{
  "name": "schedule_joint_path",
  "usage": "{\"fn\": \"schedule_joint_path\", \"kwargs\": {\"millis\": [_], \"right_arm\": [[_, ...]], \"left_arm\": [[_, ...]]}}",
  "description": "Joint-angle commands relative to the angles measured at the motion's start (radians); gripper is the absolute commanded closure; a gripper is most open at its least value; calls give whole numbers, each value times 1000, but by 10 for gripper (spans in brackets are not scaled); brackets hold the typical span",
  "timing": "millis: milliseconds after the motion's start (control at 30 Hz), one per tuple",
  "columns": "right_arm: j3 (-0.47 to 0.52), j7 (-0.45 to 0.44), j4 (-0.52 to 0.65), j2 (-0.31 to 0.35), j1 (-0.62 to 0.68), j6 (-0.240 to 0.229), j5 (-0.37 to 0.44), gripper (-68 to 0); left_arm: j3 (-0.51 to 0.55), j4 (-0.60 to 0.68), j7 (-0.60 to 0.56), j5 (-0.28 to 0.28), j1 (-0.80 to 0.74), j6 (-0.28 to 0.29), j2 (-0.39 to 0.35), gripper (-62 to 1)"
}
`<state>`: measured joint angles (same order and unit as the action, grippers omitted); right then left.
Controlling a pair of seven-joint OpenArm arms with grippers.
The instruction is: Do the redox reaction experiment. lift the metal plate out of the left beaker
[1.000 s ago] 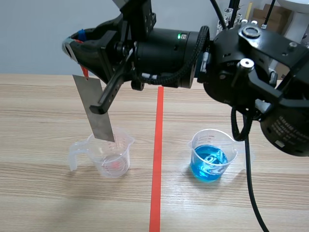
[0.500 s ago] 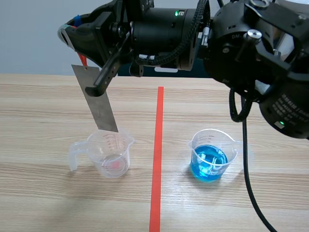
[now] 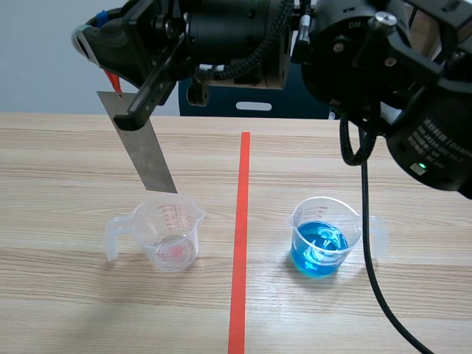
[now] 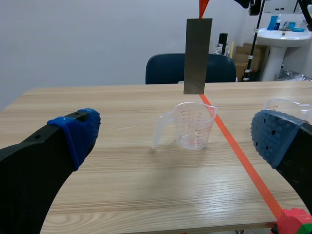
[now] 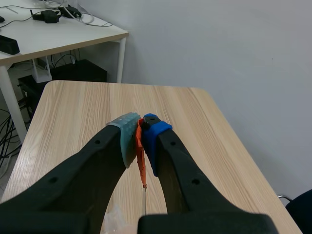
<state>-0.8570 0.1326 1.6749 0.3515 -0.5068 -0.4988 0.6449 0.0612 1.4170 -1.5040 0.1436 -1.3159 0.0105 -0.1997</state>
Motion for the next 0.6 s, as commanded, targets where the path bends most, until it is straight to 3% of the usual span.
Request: {"fn": "schedule_joint_path", "kwargs": {"millis": [0, 567], "right_arm": [[-12, -14, 12, -8, -26, -4, 16, -2], [-2, -30, 13, -8, -28, -4, 64, -2]], "left_arm": [[1, 10, -48, 2, -1, -1, 0, -623], [1, 10, -48, 2, -1, -1, 0, -623]]}}
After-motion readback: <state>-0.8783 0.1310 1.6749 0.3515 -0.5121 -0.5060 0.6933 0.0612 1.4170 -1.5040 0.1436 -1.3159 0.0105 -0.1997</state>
